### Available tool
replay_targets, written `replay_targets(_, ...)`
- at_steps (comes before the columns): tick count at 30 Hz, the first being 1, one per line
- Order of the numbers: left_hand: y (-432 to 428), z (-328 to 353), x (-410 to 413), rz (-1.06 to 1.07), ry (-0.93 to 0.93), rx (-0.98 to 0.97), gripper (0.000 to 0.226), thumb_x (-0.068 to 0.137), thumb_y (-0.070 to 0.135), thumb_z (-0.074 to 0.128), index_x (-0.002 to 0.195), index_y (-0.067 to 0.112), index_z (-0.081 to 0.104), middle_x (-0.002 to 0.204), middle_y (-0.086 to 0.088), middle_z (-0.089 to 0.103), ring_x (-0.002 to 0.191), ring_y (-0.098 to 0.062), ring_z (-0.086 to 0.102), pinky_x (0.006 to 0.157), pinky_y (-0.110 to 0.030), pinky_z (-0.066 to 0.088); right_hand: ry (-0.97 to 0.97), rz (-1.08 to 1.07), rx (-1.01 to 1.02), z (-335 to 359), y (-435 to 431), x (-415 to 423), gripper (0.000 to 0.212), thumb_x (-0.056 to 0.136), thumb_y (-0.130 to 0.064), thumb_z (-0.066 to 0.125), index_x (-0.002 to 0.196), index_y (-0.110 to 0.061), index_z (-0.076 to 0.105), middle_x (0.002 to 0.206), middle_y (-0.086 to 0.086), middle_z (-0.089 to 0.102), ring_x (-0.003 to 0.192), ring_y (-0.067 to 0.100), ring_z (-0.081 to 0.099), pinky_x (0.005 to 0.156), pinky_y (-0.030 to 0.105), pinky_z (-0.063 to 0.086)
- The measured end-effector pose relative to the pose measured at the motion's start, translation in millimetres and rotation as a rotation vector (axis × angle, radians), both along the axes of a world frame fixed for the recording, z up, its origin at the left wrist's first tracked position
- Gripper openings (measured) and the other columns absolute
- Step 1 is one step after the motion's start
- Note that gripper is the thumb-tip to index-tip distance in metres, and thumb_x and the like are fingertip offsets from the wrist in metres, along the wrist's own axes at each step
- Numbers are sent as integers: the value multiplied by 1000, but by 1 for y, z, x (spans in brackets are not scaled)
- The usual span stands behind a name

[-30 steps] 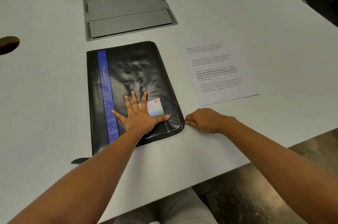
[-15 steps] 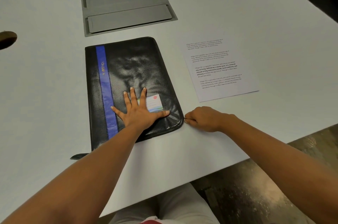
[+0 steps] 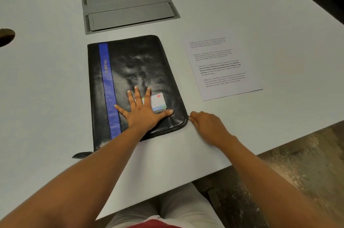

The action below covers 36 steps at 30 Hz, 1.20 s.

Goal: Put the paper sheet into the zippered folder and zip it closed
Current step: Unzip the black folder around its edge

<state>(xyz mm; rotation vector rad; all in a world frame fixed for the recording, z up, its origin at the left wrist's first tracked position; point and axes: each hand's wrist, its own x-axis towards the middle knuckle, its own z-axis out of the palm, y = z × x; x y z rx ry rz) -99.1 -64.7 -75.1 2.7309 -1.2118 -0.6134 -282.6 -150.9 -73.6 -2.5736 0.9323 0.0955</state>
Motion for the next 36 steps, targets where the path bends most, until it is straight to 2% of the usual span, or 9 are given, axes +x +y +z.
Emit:
replay_targets(3, 12, -5, -4, -141, -64, -12, 125, 43, 98, -1, 148, 31, -11, 156, -2, -21, 143, -28, -22, 100, -72, -11, -40, -59, -17, -3, 3, 3, 27, 99, -29, 31, 85, -11, 46, 80, 17, 56, 77, 39, 57, 61, 33, 33)
replay_targets(5, 22, -7, -2, -251, -75, 11, 137, 30, 100, -8, 147, 29, -15, 155, 0, -25, 142, -28, -24, 98, -73, -13, -43, -67, -44, -4, 2, 5, 27, 99, -28, 32, 89, -8, 48, 86, 18, 59, 78, 39, 57, 61, 32, 32)
replay_targets(9, 31, -4, 2, -378, -99, 61, 144, 24, 101, -3, 146, 26, -18, 154, -2, -28, 141, -29, -25, 99, -74, -11, -28, -84, -45, -1, -5, 10, 26, 98, -25, 33, 92, -6, 49, 90, 21, 60, 82, 39, 57, 64, 33, 32)
replay_targets(13, 30, -2, 3, -370, -65, 46, 129, 40, 91, 11, 148, 25, -12, 155, 0, -23, 143, -27, -22, 101, -74, -8, 9, -54, -28, 2, -7, 8, 23, 98, -24, 33, 83, -12, 45, 90, 21, 60, 82, 39, 56, 64, 32, 30)
replay_targets(18, 31, -1, 3, -377, -64, 37, 127, 42, 89, 11, 149, 24, -8, 156, 0, -20, 143, -26, -20, 100, -74, -7, 17, -53, 25, 1, -1, 2, 25, 98, -26, 34, 77, -14, 38, 73, 11, 47, 70, 32, 49, 61, 31, 29)
replay_targets(21, 32, 4, 4, -372, -47, 31, 125, 45, 89, 23, 150, 24, -2, 158, 1, -14, 144, -26, -17, 101, -73, -5, 14, -51, 4, -1, -1, 2, 25, 98, -27, 33, 76, -15, 35, 72, 9, 45, 71, 34, 51, 61, 32, 30)
replay_targets(26, 32, 9, 3, -368, -46, 26, 110, 66, 79, 52, 150, 25, 5, 159, 1, -6, 145, -25, -14, 102, -73, -4, 26, -14, -77, 0, -14, 8, 26, 98, -30, 32, 78, -15, 36, 83, 17, 58, 72, 34, 53, 61, 31, 29)
replay_targets(31, 32, 8, 4, -362, -44, 23, 107, 69, 74, 55, 150, 25, 6, 159, 1, -6, 145, -25, -14, 103, -72, -5, 40, -14, -109, 1, -27, 22, 34, 98, -31, 32, 88, -5, 51, 87, 19, 60, 80, 37, 57, 63, 33, 33)
replay_targets(36, 32, 8, 4, -363, -43, 29, 106, 69, 74, 54, 150, 26, 6, 159, 1, -5, 145, -25, -15, 104, -72, -5, 37, -94, -127, 8, -44, 55, 35, 99, -28, 32, 98, -2, 55, 98, 23, 62, 89, 39, 59, 70, 36, 41)
